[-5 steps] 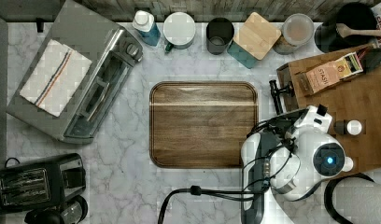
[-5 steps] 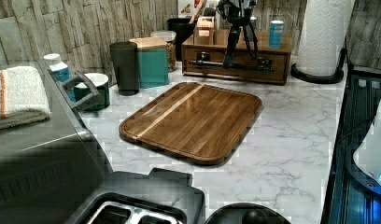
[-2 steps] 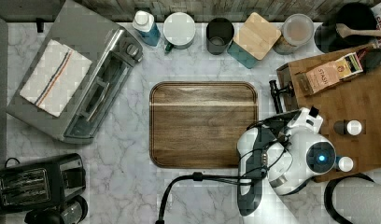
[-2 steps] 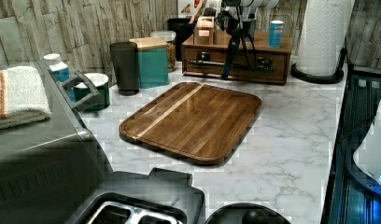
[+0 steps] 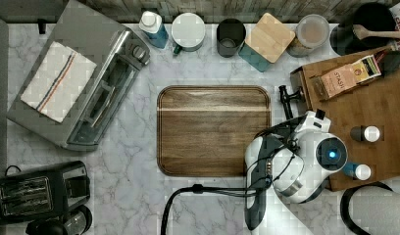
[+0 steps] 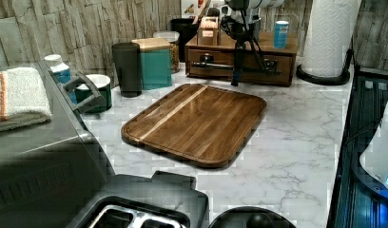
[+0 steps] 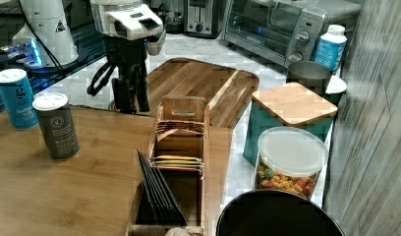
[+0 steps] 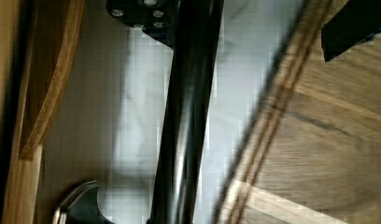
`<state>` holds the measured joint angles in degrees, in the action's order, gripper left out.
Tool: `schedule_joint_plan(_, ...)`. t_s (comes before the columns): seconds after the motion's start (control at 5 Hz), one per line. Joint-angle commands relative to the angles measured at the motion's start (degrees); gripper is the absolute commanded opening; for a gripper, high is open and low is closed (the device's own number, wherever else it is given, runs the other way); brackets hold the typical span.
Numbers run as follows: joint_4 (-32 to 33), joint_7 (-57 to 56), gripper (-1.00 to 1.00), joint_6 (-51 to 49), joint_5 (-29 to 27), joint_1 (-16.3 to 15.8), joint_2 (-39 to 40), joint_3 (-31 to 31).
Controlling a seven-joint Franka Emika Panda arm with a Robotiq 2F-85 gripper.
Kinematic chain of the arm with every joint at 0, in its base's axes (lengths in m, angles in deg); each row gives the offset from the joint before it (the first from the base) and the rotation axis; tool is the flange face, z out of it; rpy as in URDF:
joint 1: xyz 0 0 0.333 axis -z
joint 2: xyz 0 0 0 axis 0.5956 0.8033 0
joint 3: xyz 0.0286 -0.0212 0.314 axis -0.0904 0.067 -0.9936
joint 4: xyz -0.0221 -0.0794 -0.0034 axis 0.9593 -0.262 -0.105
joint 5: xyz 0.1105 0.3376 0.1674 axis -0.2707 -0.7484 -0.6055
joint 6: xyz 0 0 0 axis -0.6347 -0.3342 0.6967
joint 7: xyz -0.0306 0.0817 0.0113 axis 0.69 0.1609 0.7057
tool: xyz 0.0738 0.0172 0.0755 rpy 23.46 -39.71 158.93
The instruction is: Open the drawer.
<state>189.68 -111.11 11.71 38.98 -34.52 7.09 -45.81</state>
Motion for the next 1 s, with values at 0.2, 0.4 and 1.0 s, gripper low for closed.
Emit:
schedule_joint_plan(0.2, 5.31, 2.65, 1.0, -4.08, -4.5, -3.72, -3.57, -4.58)
schedule_joint_plan(0.4, 10.6, 8.92, 1.0, -2.22, -2.67, -7.26, -7.4, -5.35)
schedule_joint_plan(1.0, 21.91, 21.79, 1.0, 7.12, -1.18, -17.02, -12.61, -11.99)
